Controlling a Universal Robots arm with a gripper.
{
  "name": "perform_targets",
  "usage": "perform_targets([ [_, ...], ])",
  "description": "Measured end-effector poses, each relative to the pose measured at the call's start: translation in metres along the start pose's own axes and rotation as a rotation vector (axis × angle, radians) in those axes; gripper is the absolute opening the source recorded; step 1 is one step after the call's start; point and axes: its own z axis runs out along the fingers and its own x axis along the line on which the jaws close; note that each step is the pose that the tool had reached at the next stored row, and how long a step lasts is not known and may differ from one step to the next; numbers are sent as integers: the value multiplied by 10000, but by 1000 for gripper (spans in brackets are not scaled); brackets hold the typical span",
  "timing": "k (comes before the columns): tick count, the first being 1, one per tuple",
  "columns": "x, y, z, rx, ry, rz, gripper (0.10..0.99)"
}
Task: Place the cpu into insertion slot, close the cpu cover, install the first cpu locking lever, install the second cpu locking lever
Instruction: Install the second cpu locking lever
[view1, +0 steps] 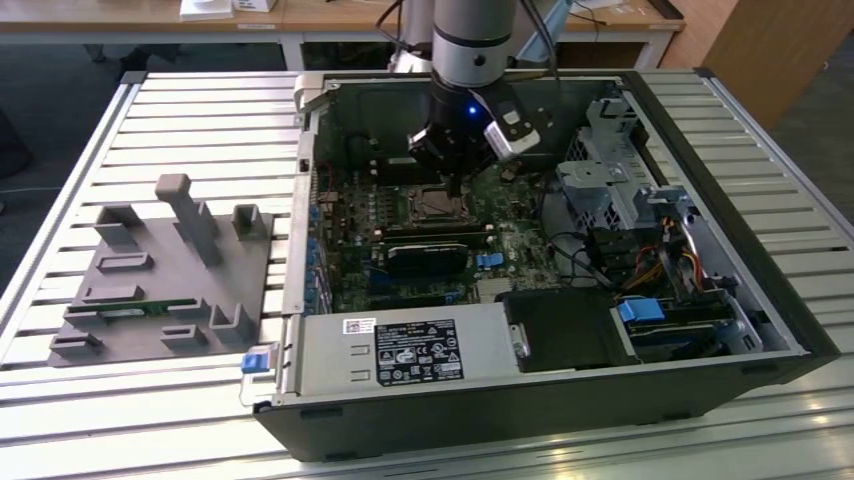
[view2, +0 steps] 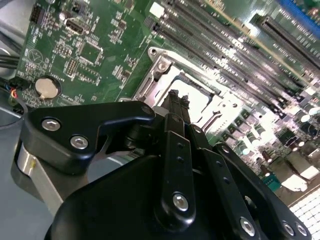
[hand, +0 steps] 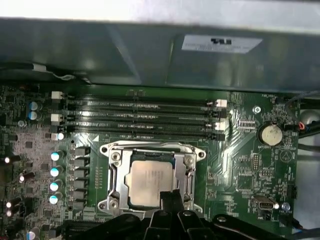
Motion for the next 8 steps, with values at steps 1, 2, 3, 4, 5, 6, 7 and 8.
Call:
perform_targets([
  [1,0,-13,0,0,0,0,106],
  [2,1,-26,0,0,0,0,106],
  [3,1,-36,0,0,0,0,106],
  [4,1,-45,0,0,0,0,106],
  [5,1,-56,0,0,0,0,106],
  [6,2,-68,0,0,0,0,106],
  [7,2,-82,0,1,0,0,106],
  [8,3,-99,1,0,0,0,106],
])
